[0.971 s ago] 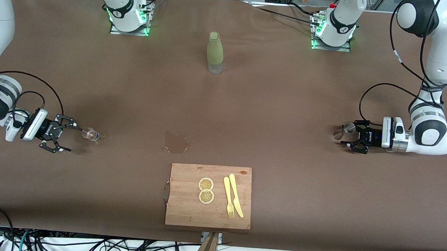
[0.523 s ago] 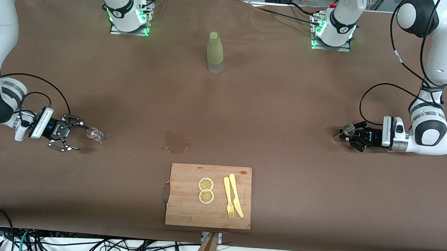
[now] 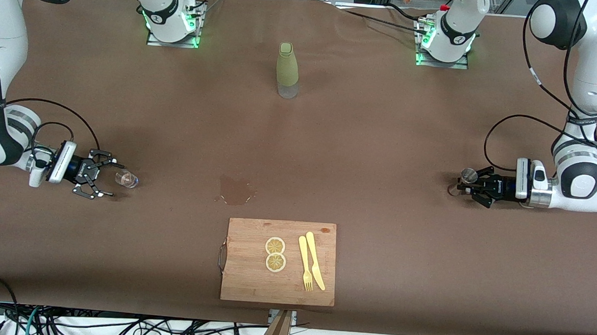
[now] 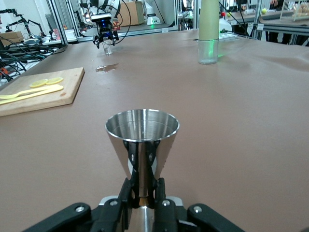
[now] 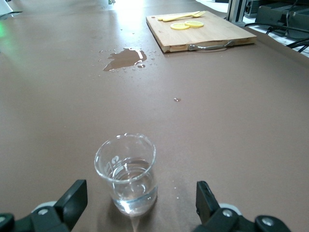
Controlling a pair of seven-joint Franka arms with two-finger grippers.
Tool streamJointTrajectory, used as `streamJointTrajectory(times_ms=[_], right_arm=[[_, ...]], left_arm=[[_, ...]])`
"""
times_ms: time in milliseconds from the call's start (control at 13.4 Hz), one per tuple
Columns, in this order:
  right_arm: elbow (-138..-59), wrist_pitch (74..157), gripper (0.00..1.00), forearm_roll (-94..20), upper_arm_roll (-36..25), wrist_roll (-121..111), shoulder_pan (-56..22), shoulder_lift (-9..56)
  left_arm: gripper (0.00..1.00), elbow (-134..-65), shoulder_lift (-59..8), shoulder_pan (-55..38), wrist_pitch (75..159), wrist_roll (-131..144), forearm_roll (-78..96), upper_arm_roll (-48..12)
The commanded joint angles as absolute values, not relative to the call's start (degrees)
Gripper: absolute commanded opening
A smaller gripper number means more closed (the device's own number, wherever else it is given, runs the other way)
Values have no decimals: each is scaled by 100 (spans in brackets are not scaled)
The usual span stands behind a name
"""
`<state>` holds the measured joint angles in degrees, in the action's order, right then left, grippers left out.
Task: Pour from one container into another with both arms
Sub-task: 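Close the right gripper on the beaker while the left gripper grips the jigger, then lift the jigger with the left gripper while the right gripper lifts the beaker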
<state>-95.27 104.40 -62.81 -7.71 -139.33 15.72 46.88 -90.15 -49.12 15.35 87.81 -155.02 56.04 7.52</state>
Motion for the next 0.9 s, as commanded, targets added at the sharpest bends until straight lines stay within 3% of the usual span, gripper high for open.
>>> streamJointTrajectory(times_ms=[0, 374, 822], right_arm=[[-9562, 10354, 100, -6495, -791, -14071, 1582, 4816], [-9554, 10362, 100, -6837, -730, -14071, 1459, 4948], [-9545, 10371, 100, -7101, -694, -14071, 1354, 5054]], left_arm=[[0, -8903, -4869, 1363, 8657, -15585, 5528, 704], [0, -8912, -4808, 722, 9042, -14591, 5852, 273], [0, -8947, -4702, -902, 9965, -13492, 7239, 237]])
